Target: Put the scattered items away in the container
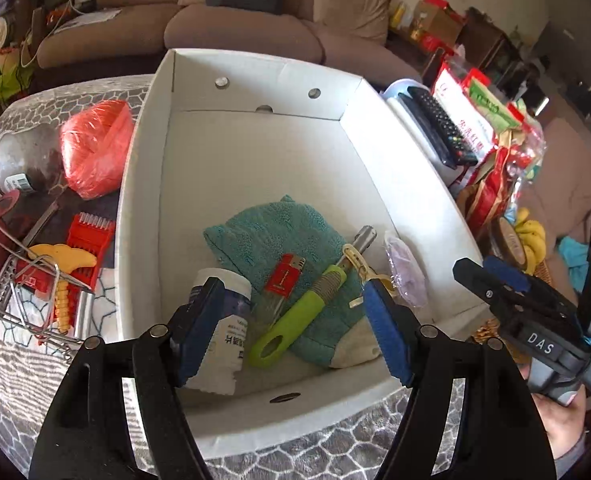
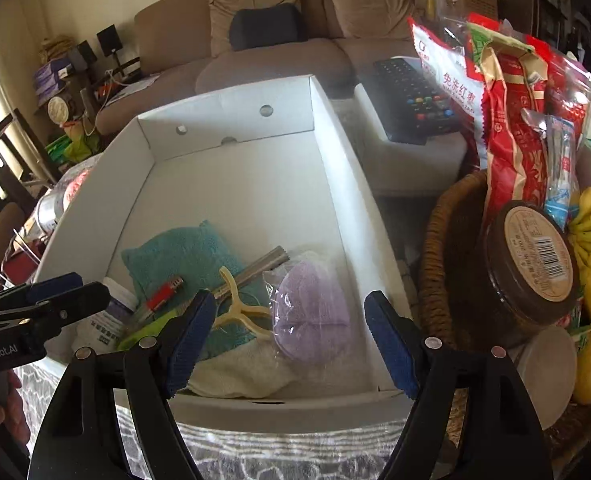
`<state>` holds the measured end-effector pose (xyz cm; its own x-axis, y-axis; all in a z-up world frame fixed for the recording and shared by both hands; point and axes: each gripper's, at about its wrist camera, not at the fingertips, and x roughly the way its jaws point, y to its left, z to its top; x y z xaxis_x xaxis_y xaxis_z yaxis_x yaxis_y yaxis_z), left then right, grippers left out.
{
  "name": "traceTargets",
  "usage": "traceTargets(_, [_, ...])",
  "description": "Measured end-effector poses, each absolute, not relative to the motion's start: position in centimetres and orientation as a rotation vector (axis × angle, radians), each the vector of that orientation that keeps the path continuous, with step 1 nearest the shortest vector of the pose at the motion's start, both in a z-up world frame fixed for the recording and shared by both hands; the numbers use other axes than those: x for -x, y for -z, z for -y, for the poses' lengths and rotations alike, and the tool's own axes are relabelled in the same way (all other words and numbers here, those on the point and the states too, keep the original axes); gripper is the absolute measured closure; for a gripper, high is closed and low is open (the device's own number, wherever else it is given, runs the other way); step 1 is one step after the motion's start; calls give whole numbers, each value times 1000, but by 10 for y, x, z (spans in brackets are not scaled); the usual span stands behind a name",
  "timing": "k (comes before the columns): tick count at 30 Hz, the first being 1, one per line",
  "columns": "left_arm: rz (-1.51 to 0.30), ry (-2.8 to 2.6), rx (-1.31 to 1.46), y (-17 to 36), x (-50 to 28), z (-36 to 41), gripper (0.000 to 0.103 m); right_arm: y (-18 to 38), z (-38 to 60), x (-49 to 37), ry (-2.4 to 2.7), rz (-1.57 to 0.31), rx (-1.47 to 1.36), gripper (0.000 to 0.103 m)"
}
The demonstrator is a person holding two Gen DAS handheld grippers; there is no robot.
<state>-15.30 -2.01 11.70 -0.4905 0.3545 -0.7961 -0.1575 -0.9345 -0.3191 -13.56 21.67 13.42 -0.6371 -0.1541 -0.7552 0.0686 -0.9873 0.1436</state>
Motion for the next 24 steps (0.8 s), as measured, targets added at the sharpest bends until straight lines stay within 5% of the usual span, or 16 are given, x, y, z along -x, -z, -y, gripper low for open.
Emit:
traceTargets(5, [322, -2504, 1325, -143, 119, 67, 24, -164, -214, 114, 2718, 246, -1214, 23])
traceTargets(9, [305, -2552, 1291, -150, 87, 111, 0, -178, -184, 92, 2679, 248, -1163, 22])
traceTargets(18, [458, -2649, 1342, -145, 42, 235, 0, -181, -88, 56, 2558, 229, -1132, 0])
traceTargets(24, [569, -2721, 1376, -135, 29, 305, 0, -173, -13, 38, 2455, 169, -1107, 0])
